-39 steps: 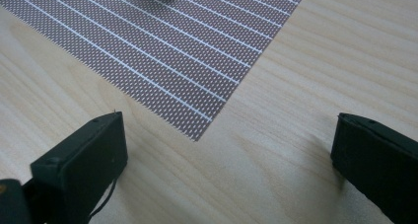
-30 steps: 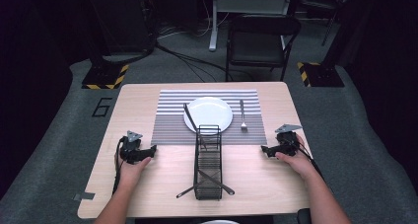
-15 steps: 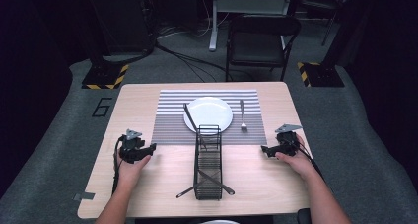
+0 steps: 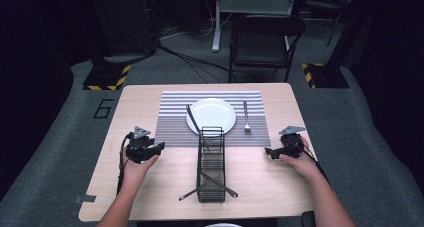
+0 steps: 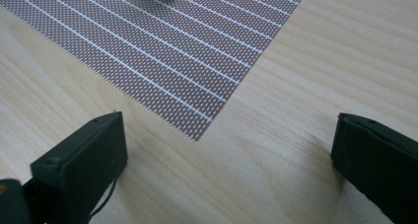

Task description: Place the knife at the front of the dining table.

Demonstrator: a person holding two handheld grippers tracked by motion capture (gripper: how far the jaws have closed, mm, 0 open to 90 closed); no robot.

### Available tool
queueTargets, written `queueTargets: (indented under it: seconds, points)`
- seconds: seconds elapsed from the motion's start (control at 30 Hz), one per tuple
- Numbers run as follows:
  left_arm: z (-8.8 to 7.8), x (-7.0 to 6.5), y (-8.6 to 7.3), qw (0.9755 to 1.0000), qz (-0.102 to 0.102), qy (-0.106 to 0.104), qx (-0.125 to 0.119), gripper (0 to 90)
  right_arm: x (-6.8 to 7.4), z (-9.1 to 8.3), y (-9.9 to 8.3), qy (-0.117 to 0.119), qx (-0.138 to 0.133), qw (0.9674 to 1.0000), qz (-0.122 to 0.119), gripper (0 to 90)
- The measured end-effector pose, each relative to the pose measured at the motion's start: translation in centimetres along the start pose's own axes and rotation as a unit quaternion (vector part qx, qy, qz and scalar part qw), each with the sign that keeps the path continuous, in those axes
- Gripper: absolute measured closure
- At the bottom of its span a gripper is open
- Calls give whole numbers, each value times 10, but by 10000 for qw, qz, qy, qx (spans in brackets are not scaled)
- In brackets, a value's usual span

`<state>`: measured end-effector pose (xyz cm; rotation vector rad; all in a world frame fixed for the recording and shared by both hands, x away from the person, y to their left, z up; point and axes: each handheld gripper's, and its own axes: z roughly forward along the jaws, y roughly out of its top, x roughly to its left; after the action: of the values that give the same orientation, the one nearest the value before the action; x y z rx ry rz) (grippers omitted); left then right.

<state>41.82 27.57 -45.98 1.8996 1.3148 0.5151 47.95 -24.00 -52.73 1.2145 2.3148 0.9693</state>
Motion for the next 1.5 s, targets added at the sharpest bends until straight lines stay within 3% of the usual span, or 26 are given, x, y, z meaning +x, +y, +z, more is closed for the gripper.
queueTargets:
  seconds: [0.17,0.33,0.57,0.63,0.93,1.5]
  points:
    - [-8,-6,10,9999,37,-20,-138,516,0,0,0,1,4,10000,15,0]
    - [-10,-13,19,9996,-38,-187,-218,537,0,0,0,-1,-2,10000,-2,0]
    - [-11,-30,31,9988,104,-455,-170,556,0,0,0,-1,-2,10000,-1,0]
    - [-12,-35,34,9985,76,-492,-221,557,0,0,0,-1,-1,10000,-1,0]
    - [-21,-54,54,9962,308,-718,-392,547,0,0,0,1,-2,10000,2,0]
    - [-19,-78,65,9924,442,-1069,-430,590,0,0,0,1,-3,10000,-3,0]
